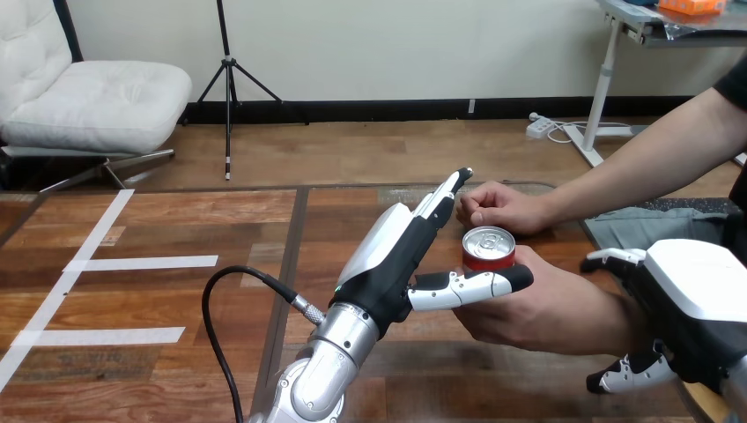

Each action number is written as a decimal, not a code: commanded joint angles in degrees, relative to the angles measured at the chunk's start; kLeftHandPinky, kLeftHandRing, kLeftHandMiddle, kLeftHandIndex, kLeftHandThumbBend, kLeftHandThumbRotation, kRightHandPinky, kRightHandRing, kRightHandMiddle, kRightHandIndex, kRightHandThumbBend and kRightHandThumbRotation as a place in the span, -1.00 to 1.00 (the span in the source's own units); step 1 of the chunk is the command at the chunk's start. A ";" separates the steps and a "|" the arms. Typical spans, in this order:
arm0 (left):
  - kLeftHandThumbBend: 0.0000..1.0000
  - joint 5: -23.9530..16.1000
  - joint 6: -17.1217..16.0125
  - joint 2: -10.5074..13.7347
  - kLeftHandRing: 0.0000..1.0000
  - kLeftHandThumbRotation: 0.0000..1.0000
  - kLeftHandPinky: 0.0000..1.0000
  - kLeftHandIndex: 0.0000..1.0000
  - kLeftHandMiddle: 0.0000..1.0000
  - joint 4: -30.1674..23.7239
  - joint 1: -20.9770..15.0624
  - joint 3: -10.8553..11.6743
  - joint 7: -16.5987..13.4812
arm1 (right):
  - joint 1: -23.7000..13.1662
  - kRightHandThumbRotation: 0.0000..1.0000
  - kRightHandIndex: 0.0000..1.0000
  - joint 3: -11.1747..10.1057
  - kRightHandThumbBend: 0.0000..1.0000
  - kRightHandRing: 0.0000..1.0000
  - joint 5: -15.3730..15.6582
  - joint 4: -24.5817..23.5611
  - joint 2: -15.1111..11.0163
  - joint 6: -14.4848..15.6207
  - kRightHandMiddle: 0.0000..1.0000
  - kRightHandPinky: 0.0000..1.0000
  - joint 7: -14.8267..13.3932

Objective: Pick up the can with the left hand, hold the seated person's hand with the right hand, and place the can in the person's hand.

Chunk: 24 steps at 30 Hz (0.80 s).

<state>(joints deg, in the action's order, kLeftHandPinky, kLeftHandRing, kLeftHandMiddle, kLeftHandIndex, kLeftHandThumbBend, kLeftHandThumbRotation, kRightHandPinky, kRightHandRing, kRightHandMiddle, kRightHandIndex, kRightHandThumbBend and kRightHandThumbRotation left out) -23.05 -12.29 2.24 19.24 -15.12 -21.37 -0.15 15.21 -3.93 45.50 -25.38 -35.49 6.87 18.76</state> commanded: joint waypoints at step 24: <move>0.99 -0.99 0.34 0.52 1.00 0.37 1.00 1.00 1.00 -2.83 -2.20 1.58 -1.56 | -3.20 -0.89 0.88 -0.32 0.91 0.99 1.44 -1.22 -0.24 -4.38 0.95 0.95 -2.50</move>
<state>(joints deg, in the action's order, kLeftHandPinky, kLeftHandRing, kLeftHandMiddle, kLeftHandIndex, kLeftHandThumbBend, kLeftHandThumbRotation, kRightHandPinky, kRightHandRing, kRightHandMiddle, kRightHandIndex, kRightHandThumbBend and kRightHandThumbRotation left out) -23.51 -12.27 2.26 19.24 -15.13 -21.36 -0.58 15.21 -3.77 46.53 -25.40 -35.51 3.37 18.27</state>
